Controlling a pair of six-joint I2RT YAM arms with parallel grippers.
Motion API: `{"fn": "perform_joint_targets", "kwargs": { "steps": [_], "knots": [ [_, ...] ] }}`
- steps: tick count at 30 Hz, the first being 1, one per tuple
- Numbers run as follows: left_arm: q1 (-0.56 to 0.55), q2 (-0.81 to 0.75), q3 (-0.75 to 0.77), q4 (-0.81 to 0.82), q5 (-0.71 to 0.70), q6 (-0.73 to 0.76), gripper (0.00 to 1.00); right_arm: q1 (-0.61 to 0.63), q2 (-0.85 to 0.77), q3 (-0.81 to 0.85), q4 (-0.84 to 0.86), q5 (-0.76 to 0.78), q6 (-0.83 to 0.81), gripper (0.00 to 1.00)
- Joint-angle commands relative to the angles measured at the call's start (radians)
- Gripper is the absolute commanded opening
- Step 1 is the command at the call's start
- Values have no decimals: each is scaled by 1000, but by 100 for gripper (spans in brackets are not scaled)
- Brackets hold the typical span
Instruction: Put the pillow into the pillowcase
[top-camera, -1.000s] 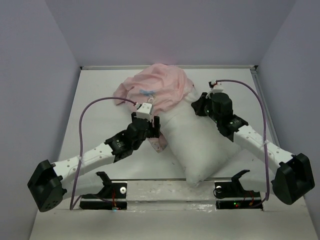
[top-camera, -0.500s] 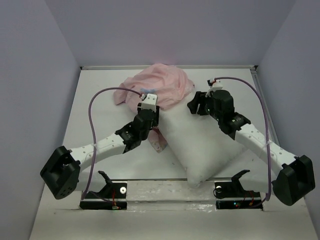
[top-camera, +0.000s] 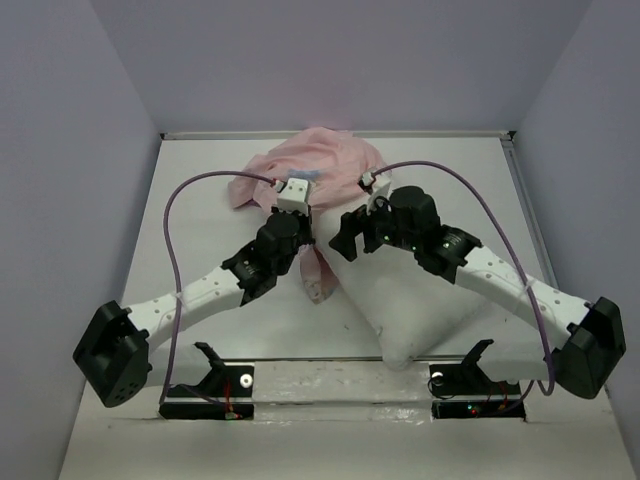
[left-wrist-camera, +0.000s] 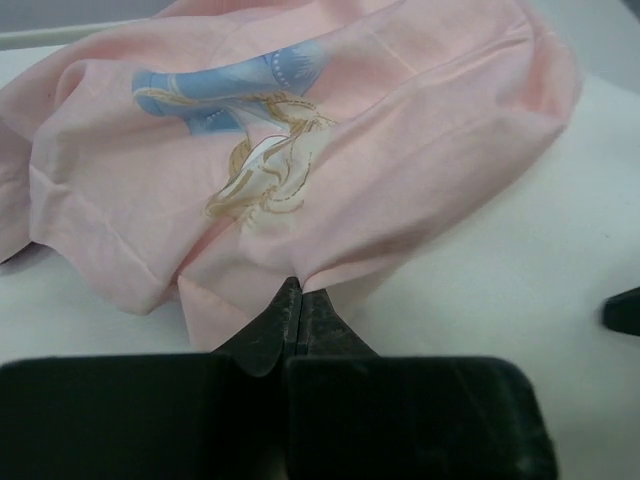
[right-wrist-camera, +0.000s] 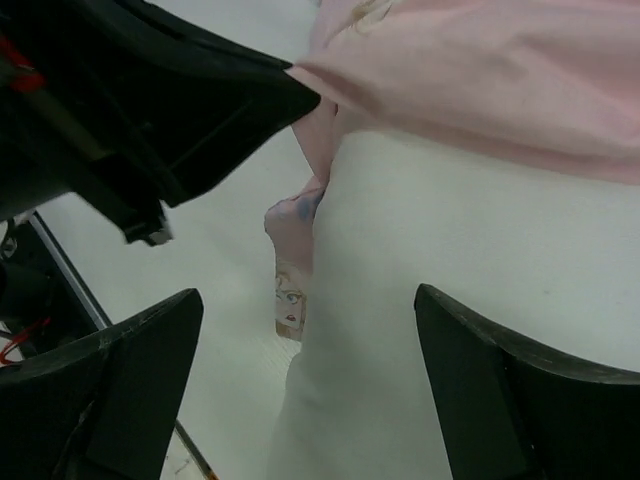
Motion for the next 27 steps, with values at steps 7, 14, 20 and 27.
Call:
{"fn": "perform_joint_targets", "kwargs": {
  "steps": [7, 14, 20, 27],
  "knots": [
    [11, -176, -14, 81, 274, -169, 0, 24, 273, 100, 43, 115, -78, 93],
    [13, -191, -49, 130, 435, -261, 0, 24, 379, 148, 296, 238, 138, 0],
    [13, -202, -132, 170, 484, -318, 0, 4, 184, 8, 678, 302, 291, 0],
    [10, -170, -90, 239, 625, -366, 0, 4, 78, -15, 792, 400, 284, 0]
  ]
}}
